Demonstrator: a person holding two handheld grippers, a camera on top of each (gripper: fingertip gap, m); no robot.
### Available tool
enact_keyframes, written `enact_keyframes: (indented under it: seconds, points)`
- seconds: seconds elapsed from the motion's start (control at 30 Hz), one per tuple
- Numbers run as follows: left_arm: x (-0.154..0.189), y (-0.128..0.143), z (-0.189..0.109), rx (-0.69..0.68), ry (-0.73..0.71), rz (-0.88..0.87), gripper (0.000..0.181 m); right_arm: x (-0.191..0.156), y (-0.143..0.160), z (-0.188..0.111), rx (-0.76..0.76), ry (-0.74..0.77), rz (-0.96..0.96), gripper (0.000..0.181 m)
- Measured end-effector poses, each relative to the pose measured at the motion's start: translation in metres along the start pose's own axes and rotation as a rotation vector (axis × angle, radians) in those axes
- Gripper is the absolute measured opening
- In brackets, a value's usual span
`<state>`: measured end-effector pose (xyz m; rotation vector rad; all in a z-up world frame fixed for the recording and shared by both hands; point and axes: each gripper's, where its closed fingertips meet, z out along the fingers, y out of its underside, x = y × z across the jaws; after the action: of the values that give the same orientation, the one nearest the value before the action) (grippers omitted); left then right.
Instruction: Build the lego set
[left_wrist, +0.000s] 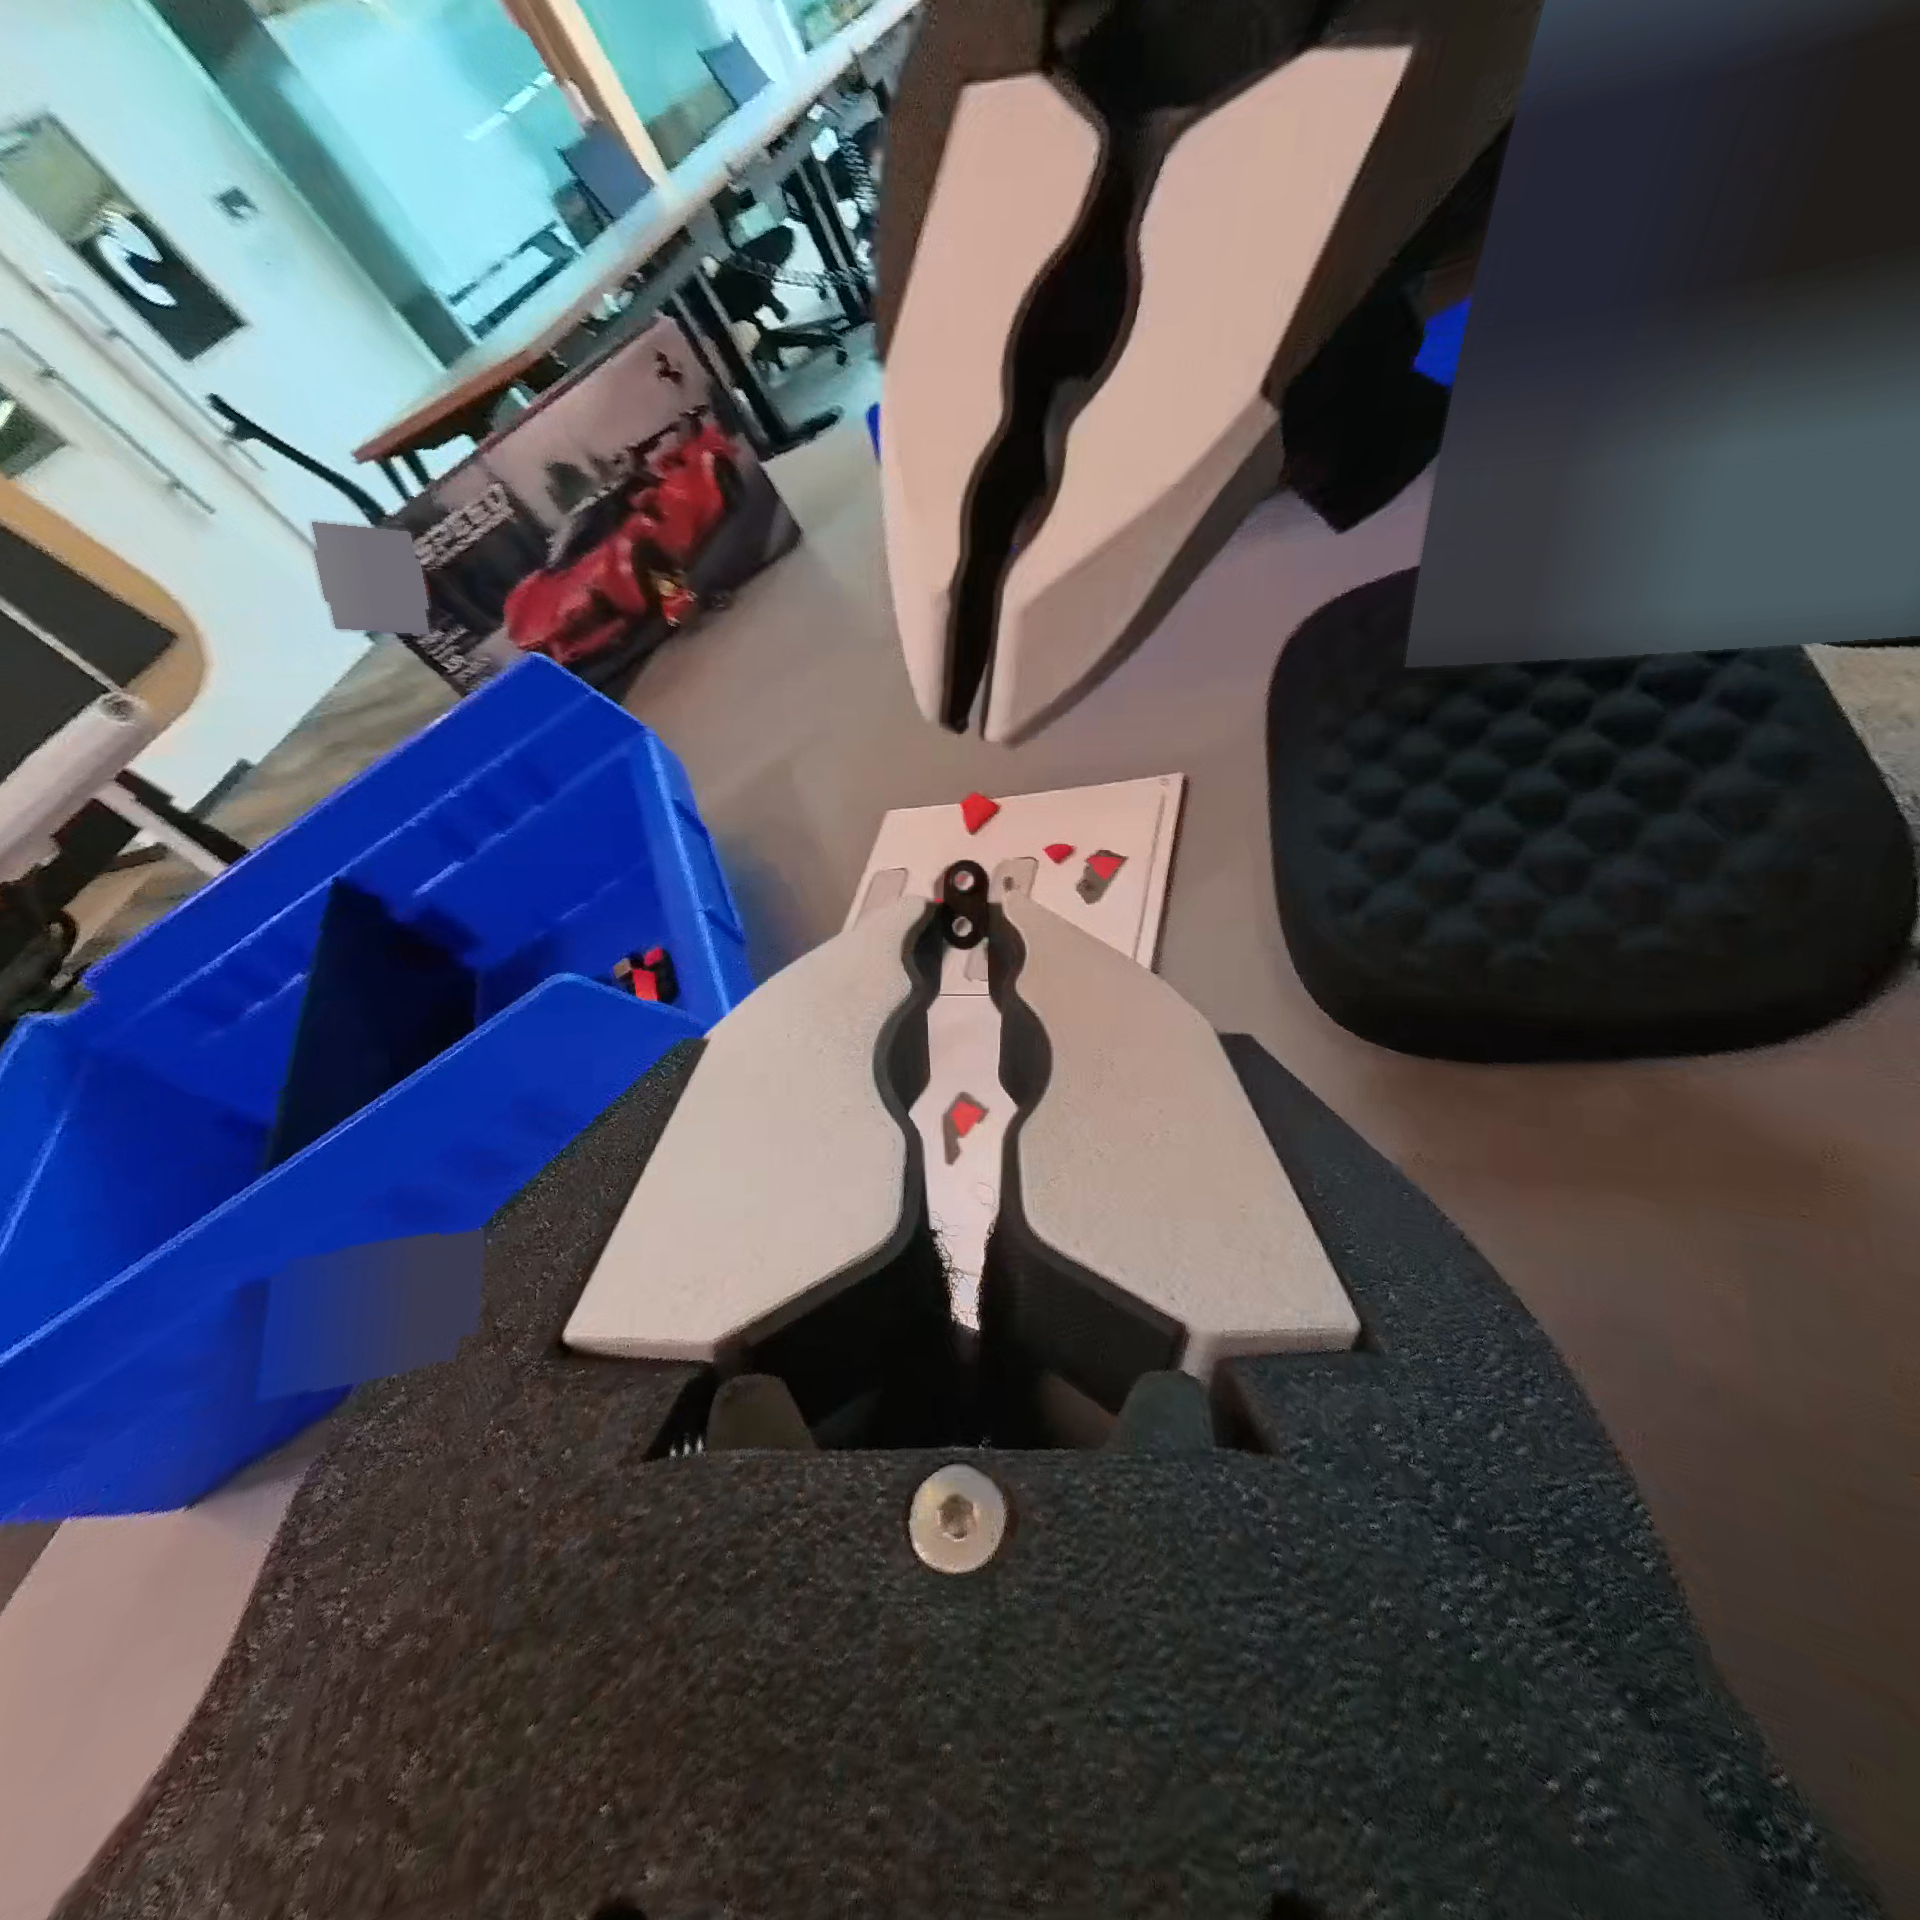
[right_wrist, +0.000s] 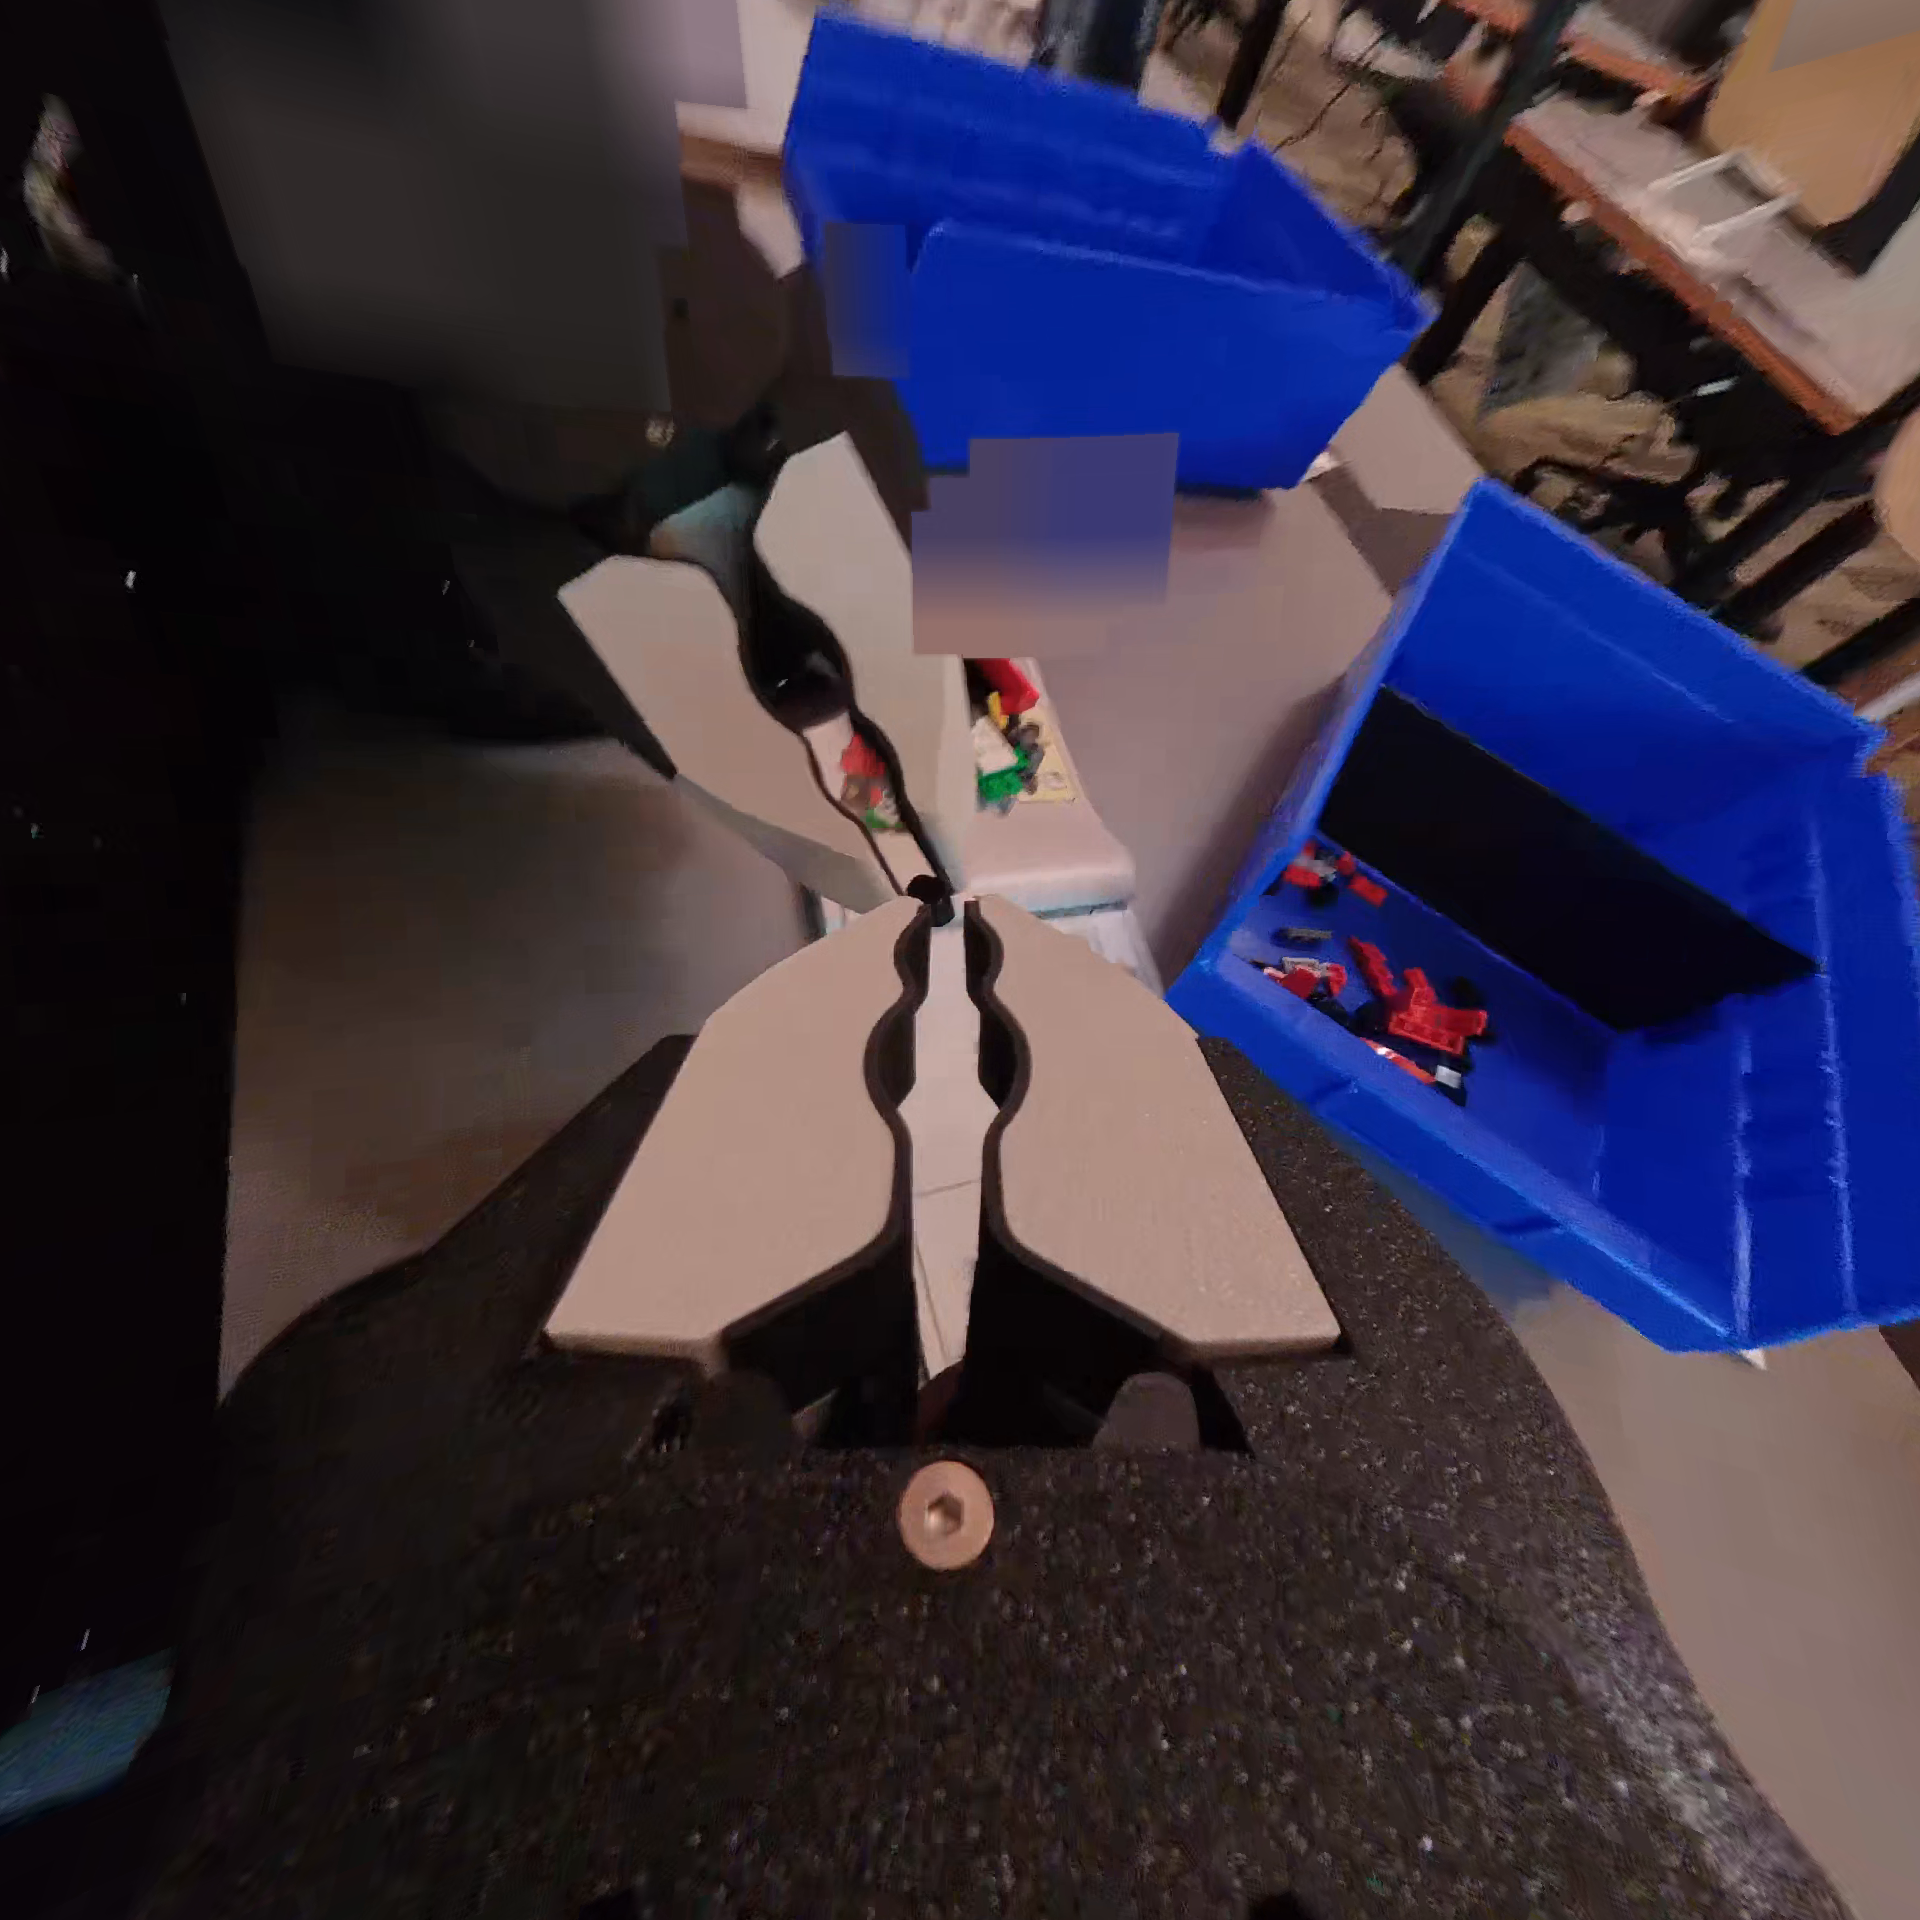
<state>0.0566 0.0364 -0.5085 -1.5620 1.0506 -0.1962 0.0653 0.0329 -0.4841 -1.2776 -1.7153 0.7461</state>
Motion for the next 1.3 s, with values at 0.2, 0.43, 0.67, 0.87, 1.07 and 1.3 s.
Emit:
enact_keyframes:
  seconds: [0.2,0.43,0.67,0.87,1.07,1.3]
  points:
    - [0.013,-0.002,0.001,-0.01,0.073,0.015,0.008,-0.013,0.016,0.015,-0.13,-0.08,-0.115,0.012]
    - [0.02,0.002,0.002,-0.039,0.111,0.036,0.007,-0.019,0.023,0.017,-0.203,-0.083,-0.179,0.009]
    - [0.028,0.003,0.004,-0.056,0.152,0.064,0.007,-0.025,0.029,0.015,-0.25,-0.127,-0.198,0.008]
    - [0.011,0.017,0.001,-0.107,0.043,-0.085,0.014,0.004,0.067,0.0,-0.308,0.0,-0.038,0.008]
    - [0.024,0.016,0.005,-0.041,0.087,-0.287,0.013,0.01,0.125,-0.008,-0.402,0.068,0.221,0.008]
    - [0.061,0.001,0.007,0.081,0.252,-0.287,0.012,0.037,0.15,-0.018,-0.408,0.1,0.352,0.008]
